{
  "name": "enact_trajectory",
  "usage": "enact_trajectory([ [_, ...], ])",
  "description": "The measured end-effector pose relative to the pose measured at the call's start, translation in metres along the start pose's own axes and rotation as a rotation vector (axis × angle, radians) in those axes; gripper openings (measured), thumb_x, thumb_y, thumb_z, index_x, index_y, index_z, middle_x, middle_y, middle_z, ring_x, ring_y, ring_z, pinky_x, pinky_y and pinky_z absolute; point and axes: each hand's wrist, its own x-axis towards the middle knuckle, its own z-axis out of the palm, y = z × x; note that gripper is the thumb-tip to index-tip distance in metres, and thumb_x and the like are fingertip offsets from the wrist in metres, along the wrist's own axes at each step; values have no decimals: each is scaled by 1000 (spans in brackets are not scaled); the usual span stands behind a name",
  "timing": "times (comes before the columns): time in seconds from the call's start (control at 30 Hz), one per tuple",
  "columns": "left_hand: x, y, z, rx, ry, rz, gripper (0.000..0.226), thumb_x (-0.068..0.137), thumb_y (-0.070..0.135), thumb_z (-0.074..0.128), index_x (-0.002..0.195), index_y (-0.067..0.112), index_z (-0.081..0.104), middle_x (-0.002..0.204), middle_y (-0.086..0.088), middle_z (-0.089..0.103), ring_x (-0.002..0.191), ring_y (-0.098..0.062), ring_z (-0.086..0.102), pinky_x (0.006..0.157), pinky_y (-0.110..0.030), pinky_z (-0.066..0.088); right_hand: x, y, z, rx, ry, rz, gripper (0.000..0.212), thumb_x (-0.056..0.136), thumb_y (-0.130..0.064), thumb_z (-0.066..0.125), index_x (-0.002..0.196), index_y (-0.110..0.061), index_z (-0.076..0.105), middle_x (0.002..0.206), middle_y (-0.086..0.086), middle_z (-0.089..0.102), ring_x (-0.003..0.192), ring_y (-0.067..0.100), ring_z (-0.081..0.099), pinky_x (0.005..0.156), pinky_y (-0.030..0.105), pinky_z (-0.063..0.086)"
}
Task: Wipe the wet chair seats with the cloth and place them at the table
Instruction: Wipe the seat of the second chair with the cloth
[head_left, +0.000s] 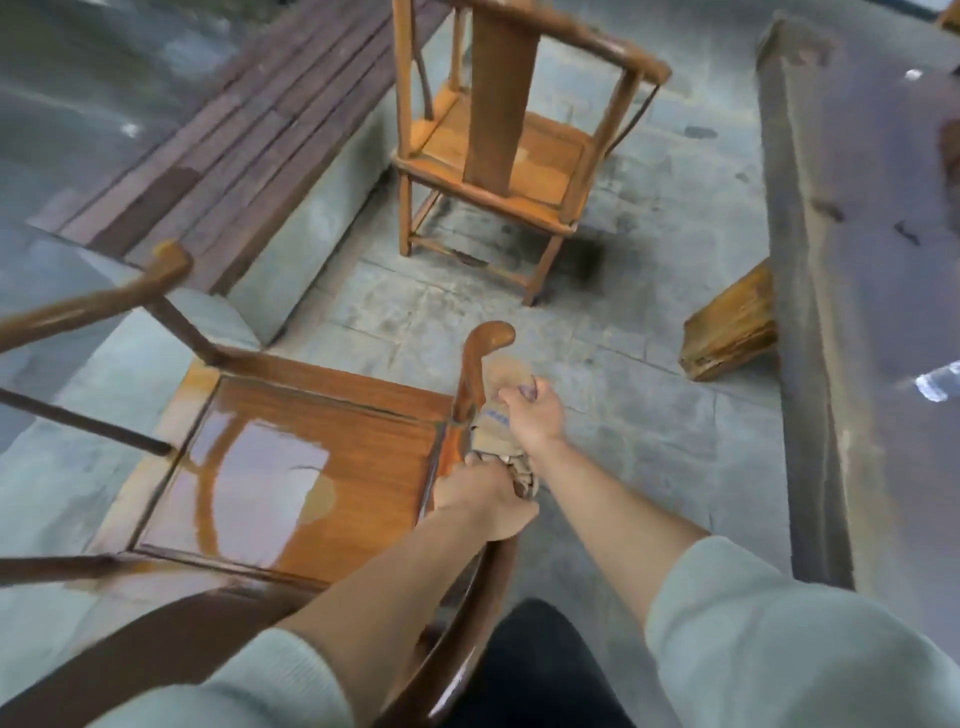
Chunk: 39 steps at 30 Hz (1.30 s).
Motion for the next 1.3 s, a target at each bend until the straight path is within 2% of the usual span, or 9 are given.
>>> enact_trajectory([
  [0.1, 40, 6, -10, -71, 39, -112, 86, 77, 62, 55, 143, 10, 36, 142, -11, 42, 133, -32, 39, 104, -46, 38, 62, -14, 14, 6, 28, 35, 48, 97, -30, 65, 139, -8, 54, 133, 18, 63, 128, 38, 55, 108, 49, 43],
  [0.27, 114, 14, -34, -164, 125, -359, 80, 78, 60, 58, 138, 9, 42, 135, -11, 47, 127, -33, 43, 102, -47, 41, 176, -43, 30, 18, 134, 47, 44, 102, -39, 57, 137, -15, 53, 131, 21, 58, 123, 38, 53, 96, 40, 41],
  [0.4, 150, 23, -38, -365, 202, -520, 59, 80, 41, 61, 128, 11, 44, 126, -9, 51, 120, -33, 49, 100, -49, 43, 235, -54, 57, -395, -104, -64, 43, 96, -54, 54, 128, -25, 53, 104, 3, 47, 123, 34, 48, 103, 41, 36],
  [0.5, 163, 30, -37, -454, 250, -585, 48, 78, 29, 61, 119, 11, 44, 119, -10, 55, 112, -34, 55, 96, -48, 47, 251, -54, 69, -633, -248, -159, 39, 86, -61, 59, 118, -39, 52, 104, -2, 33, 117, 30, 47, 91, 39, 31],
  [0.67, 160, 31, -36, -525, 266, -570, 44, 85, 30, 61, 120, 12, 41, 120, -12, 52, 110, -37, 56, 92, -53, 49, 254, -57, 72, -735, -284, -268, 33, 86, -58, 60, 103, -33, 46, 112, 9, 55, 120, 25, 46, 88, 41, 27],
  [0.8, 139, 16, -34, -536, 199, -543, 48, 86, 53, 58, 116, 19, 46, 109, -8, 57, 96, -33, 60, 82, -47, 53, 232, -51, 66, -784, -307, -419, 35, 87, -63, 57, 100, -32, 49, 119, 8, 42, 113, 31, 49, 106, 41, 35],
  [0.97, 79, 15, -15, -456, 139, -443, 34, 78, 54, 64, 94, 25, 56, 79, 3, 58, 66, -18, 57, 66, -35, 53, 175, -37, 56, -951, -387, -632, 46, 89, -58, 58, 124, -29, 60, 140, 13, 50, 132, 37, 44, 99, 39, 33],
  [1.13, -25, 11, 25, -274, 129, -352, 49, 73, 64, 59, 99, 23, 59, 81, 1, 55, 73, -21, 57, 68, -34, 51, 70, -16, 42, -1289, -447, -995, 17, 84, -47, 53, 90, -32, 57, 106, 4, 55, 120, 26, 49, 106, 46, 22],
  [1.3, -168, -41, 53, 74, 169, -249, 44, 68, 66, 55, 78, 24, 51, 70, 6, 53, 61, -17, 54, 52, -26, 38, -22, 6, -5, -1271, -404, -752, 47, 79, -55, 33, 100, -40, 72, 132, 5, 54, 126, 28, 44, 94, 44, 29],
])
